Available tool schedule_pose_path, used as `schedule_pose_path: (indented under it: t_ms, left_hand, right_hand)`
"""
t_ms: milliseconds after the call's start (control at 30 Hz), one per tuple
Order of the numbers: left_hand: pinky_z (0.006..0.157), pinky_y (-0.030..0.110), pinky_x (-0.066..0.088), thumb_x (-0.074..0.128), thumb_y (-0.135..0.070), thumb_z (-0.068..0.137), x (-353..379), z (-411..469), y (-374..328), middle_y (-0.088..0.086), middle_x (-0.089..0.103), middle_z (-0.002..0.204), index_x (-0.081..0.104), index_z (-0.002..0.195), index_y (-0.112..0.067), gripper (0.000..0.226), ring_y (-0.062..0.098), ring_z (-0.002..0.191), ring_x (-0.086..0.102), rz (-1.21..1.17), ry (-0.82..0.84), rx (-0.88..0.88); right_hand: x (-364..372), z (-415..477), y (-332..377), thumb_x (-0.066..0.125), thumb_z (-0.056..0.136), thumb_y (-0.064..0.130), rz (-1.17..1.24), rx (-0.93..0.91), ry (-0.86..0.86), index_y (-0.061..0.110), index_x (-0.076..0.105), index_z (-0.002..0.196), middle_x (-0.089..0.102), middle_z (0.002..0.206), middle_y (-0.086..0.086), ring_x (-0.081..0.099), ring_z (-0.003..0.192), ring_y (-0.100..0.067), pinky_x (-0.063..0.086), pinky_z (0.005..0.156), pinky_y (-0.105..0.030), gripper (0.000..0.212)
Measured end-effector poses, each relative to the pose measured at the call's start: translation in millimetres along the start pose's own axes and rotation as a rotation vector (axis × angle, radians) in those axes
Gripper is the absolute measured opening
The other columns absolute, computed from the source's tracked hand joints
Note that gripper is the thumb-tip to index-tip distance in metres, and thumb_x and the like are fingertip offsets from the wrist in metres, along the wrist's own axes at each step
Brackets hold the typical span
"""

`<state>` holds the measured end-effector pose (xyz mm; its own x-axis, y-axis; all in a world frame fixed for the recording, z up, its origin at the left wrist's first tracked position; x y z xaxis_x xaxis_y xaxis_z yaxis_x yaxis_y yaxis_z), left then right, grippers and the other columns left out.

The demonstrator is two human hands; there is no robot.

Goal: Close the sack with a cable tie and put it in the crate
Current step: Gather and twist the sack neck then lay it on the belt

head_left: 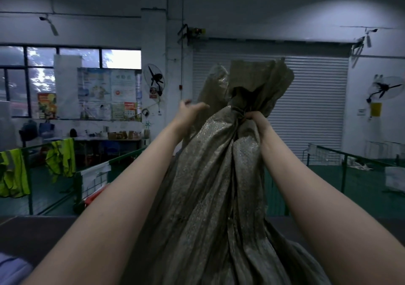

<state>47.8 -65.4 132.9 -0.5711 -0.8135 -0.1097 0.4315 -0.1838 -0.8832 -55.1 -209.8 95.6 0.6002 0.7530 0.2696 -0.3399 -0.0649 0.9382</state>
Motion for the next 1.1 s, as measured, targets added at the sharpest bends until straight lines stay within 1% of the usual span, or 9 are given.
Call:
schedule_pose_path:
  t_ms: [67, 133, 233, 300, 467, 667, 833, 933, 1100]
  left_hand:
    - [0.103, 0.032, 0.036, 0.057, -0.062, 0.076, 20.1, 1.2, 32.0, 0.002, 0.044, 0.142, 0.039, 0.139, -0.021, 0.078, 0.018, 0.126, 0.044, 0.118, 0.198, -0.138]
    - [0.112, 0.033, 0.028, 0.044, -0.055, 0.088, 35.8, -2.5, 35.5, 0.001, 0.052, 0.134, 0.047, 0.134, -0.024, 0.056, 0.017, 0.126, 0.045, 0.014, 0.294, -0.159]
    - [0.074, 0.016, 0.049, 0.052, -0.037, 0.090, 39.1, -7.7, 23.5, -0.003, 0.058, 0.105, 0.047, 0.131, -0.011, 0.049, 0.011, 0.101, 0.055, -0.194, 0.259, -0.171]
    - [0.059, 0.016, 0.048, 0.064, -0.028, 0.084, 27.0, -3.0, 15.5, 0.002, 0.062, 0.089, 0.058, 0.104, -0.011, 0.027, 0.014, 0.081, 0.059, -0.144, 0.126, -0.126]
    - [0.088, 0.031, 0.049, 0.052, -0.016, 0.092, -3.3, 4.5, -16.6, 0.014, 0.061, 0.121, 0.052, 0.127, -0.006, 0.037, 0.024, 0.102, 0.058, -0.139, -0.069, 0.034]
    - [0.042, 0.006, 0.043, 0.035, -0.011, 0.099, 27.2, -6.9, -24.8, 0.020, 0.048, 0.138, 0.035, 0.138, 0.002, 0.042, 0.018, 0.095, 0.047, -0.130, 0.130, -0.012]
    - [0.065, 0.024, 0.049, 0.045, -0.029, 0.093, 13.4, -8.1, -20.3, 0.010, 0.062, 0.088, 0.061, 0.108, -0.005, 0.032, 0.018, 0.080, 0.058, -0.278, 0.149, 0.001]
    - [0.096, 0.037, 0.043, 0.058, -0.052, 0.077, -7.3, -5.4, -13.0, 0.009, 0.061, 0.112, 0.060, 0.116, -0.013, 0.055, 0.027, 0.109, 0.056, -0.226, 0.156, 0.075]
    - [0.096, 0.036, 0.045, 0.082, -0.064, 0.028, 6.2, -35.6, 36.7, 0.004, 0.034, 0.144, 0.003, 0.147, -0.035, 0.146, 0.024, 0.117, 0.049, 0.139, 0.567, -0.143]
  right_hand:
    - [9.7, -1.3, 0.1, 0.029, 0.092, 0.009, 0.042, -0.019, 0.046, 0.007, 0.048, 0.068, 0.056, 0.035, -0.003, 0.052, 0.057, -0.020, 0.043, 0.048, -0.021, 0.031]
    - [20.1, -4.7, -1.1, 0.031, 0.092, 0.012, 0.021, -0.002, 0.076, 0.009, 0.047, 0.065, 0.056, 0.035, -0.003, 0.057, 0.043, -0.017, 0.041, 0.053, -0.025, 0.032]
    - [26.8, -6.8, -2.8, 0.037, 0.090, 0.017, -0.018, 0.028, 0.079, 0.010, 0.047, 0.066, 0.057, 0.046, -0.006, 0.055, 0.042, -0.018, 0.043, 0.049, -0.019, 0.028]
    - [27.0, -6.7, 1.0, 0.039, 0.090, 0.014, 0.003, 0.010, 0.066, 0.008, 0.048, 0.066, 0.051, 0.060, -0.009, 0.050, 0.056, -0.021, 0.042, 0.054, -0.023, 0.025]
    - [27.5, -13.4, 8.2, 0.041, 0.088, 0.009, -0.087, -0.035, 0.191, 0.005, 0.057, 0.075, 0.056, 0.072, -0.012, 0.054, 0.066, -0.023, 0.046, 0.064, -0.029, 0.021]
    - [61.3, -19.5, -6.2, 0.043, 0.089, 0.013, -0.016, -0.007, 0.394, 0.006, 0.072, 0.068, 0.071, 0.063, -0.008, 0.068, 0.060, -0.018, 0.054, 0.065, -0.029, 0.036]
    - [63.7, -14.3, -15.1, 0.056, 0.080, 0.018, 0.136, -0.010, 0.249, 0.001, 0.067, 0.095, 0.072, 0.073, -0.014, 0.071, 0.067, -0.023, 0.057, 0.058, -0.025, 0.026]
    - [49.0, 14.8, -15.1, 0.070, 0.048, 0.014, 0.083, -0.035, 0.072, 0.001, 0.055, 0.123, 0.067, 0.109, -0.022, 0.066, 0.096, -0.035, 0.057, 0.077, -0.041, 0.078]
    - [48.9, 12.2, 7.1, 0.056, 0.055, 0.009, 0.017, -0.085, 0.005, -0.001, 0.054, 0.125, 0.064, 0.108, -0.022, 0.063, 0.095, -0.034, 0.055, 0.065, -0.033, 0.071]
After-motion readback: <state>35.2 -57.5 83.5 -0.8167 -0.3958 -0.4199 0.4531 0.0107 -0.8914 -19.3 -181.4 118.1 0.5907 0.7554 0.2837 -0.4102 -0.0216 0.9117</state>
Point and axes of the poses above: each hand's wrist, its own z-axis towards the middle knuckle, its own x-axis out of the palm, y = z × x, the point moved 10 cm from there along z, towards the middle knuckle
